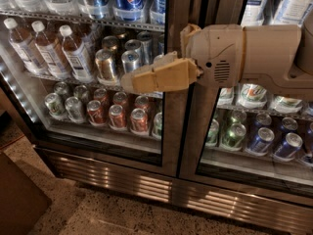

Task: Open left fridge door

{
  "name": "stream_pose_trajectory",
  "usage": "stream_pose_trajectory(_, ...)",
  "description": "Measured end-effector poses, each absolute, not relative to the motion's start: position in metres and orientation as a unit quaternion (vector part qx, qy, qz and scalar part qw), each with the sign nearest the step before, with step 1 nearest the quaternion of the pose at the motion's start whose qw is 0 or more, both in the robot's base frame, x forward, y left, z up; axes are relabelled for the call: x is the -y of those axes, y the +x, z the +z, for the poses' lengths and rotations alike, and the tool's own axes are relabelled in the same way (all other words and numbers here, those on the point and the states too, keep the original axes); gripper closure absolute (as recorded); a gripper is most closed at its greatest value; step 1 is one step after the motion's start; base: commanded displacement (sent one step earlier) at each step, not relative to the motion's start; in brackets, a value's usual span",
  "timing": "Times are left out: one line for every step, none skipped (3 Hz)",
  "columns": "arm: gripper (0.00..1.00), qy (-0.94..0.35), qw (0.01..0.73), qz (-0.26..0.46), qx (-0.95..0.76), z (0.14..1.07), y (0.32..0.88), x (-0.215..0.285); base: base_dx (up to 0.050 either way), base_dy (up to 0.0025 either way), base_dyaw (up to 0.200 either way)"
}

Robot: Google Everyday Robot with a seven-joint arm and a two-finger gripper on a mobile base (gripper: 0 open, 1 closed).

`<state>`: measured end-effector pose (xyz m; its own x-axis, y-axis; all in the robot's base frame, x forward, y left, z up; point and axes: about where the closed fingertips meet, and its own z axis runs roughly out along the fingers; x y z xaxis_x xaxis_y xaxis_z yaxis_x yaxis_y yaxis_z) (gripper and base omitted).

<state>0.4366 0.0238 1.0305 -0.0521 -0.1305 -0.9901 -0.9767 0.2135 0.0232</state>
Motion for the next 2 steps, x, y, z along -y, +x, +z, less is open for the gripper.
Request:
stream_pose_trajectory(0.42,-0.467,0.506,0.418,-0.592,1.0305,0.4366,-0.0238,0.000,0.00000,0.000)
stream_pose_trajectory(0.65,-0.467,0.506,0.418,-0.592,1.0305,0.4366,-0.0238,0.000,0.00000,0.000)
